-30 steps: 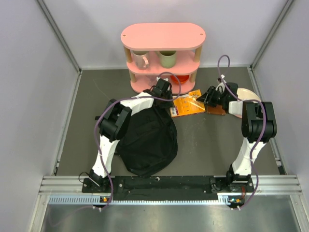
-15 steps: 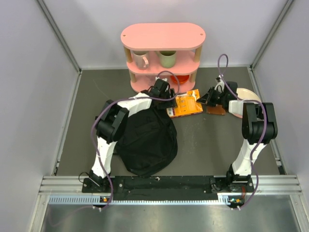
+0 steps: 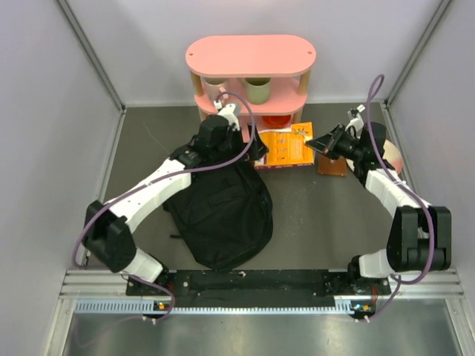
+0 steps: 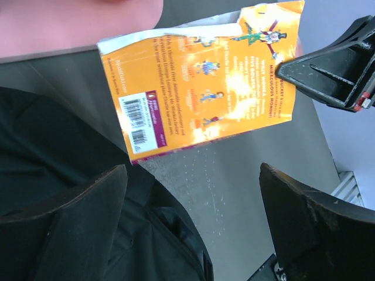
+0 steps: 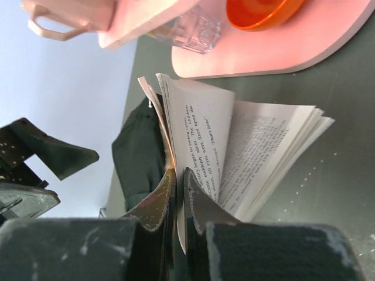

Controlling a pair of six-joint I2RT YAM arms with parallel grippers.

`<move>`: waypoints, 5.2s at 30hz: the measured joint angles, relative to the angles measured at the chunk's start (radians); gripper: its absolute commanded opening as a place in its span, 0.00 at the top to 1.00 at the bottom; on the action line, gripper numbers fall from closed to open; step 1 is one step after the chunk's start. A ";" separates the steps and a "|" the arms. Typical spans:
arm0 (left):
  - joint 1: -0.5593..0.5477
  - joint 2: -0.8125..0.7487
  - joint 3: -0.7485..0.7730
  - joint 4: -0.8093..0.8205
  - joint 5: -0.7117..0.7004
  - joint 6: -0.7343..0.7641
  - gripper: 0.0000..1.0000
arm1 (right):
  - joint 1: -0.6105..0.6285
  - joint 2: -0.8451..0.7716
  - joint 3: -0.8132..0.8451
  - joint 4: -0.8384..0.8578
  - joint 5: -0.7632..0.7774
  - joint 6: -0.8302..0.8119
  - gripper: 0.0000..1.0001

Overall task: Pack the student bag
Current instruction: Pick up the book from the center of the board, then place the book in the student bag.

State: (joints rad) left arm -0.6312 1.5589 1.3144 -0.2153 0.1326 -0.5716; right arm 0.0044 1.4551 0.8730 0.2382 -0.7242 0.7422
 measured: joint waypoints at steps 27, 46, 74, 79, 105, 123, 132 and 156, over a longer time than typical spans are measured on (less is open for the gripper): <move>0.001 -0.717 -0.564 0.034 -0.140 -0.156 0.02 | 0.209 -0.403 -0.463 0.034 0.032 0.262 1.00; 0.002 -0.438 -0.767 0.232 0.157 -0.260 0.02 | 0.209 -0.336 -0.544 0.027 0.014 0.155 1.00; 0.003 -0.491 -0.750 0.398 0.187 -0.268 1.00 | 0.209 -0.574 -0.603 -0.019 0.088 0.153 0.03; 0.003 -0.525 -0.752 0.433 0.232 -0.262 1.00 | 0.209 -0.576 -0.658 0.079 0.032 0.251 0.02; 0.007 -0.463 -0.762 0.562 0.394 -0.237 0.03 | 0.209 -0.428 -0.742 0.706 -0.119 0.606 1.00; -0.429 -0.631 -0.657 -0.103 -0.116 0.182 0.03 | 0.210 -1.292 -0.614 -0.574 0.608 0.341 1.00; -0.622 -0.401 -0.521 -0.232 -0.240 0.288 0.12 | 0.210 -1.230 -0.603 -0.698 0.652 0.318 1.00; -0.626 -0.388 -0.418 -0.357 -0.591 0.268 1.00 | 0.210 -1.214 -0.584 -0.713 0.565 0.288 1.00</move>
State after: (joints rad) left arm -1.2575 1.1713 0.8959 -0.5728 -0.4583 -0.3035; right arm 0.2142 0.2409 0.2886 -0.4747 -0.1593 1.0302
